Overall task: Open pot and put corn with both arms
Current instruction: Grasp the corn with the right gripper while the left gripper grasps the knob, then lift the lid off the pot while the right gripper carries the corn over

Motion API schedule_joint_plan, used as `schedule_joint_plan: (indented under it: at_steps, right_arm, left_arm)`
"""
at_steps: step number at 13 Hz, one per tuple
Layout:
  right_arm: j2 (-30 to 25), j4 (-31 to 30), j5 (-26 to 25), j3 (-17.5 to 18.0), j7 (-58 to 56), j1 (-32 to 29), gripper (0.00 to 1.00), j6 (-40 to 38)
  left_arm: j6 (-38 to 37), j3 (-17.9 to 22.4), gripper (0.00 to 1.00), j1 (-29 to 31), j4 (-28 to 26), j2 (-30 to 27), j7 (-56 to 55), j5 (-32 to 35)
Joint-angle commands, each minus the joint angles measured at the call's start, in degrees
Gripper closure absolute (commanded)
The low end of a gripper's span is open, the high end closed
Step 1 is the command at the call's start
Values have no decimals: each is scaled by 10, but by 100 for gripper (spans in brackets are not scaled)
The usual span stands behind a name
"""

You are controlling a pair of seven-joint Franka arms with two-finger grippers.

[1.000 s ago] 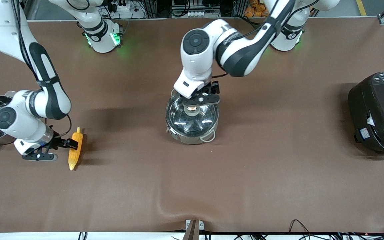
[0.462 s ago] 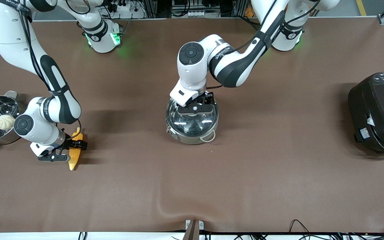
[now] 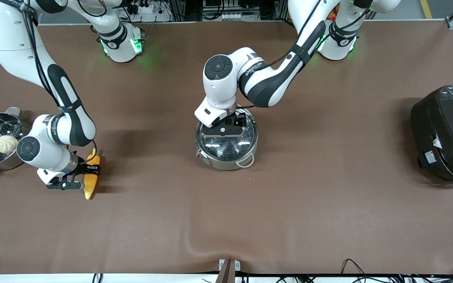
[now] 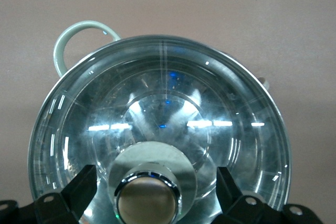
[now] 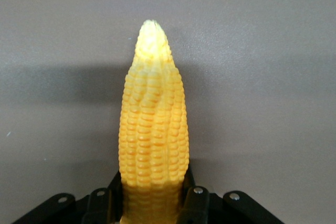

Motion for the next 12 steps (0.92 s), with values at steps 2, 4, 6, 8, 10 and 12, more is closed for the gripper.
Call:
schedule_joint_plan:
  at_steps: [2,4,6,8,10,12]
  right_arm:
    - [-36,11,4,4,5,1,100,-35]
    - [-49,67,5,4,7,14,100,-125]
    - [-65,139,3,4,10,41,100,-226]
    - [-77,203,4,4,52,64,100,-317]
    - [-83,244,5,4,98,89,100,-384]
    - [-91,267,6,4,109,116,100,-415]
  left_arm:
    - [-6,3,40,-10,18,10,-13,14]
    - [-15,1,100,-10,17,6,-49,14]
    - [-15,2,100,-12,17,6,-57,15]
    - [-15,2,100,-11,17,4,-57,14]
    - [-21,2,100,-10,17,0,-59,13]
    - [-53,1,100,-6,17,-15,-58,11]
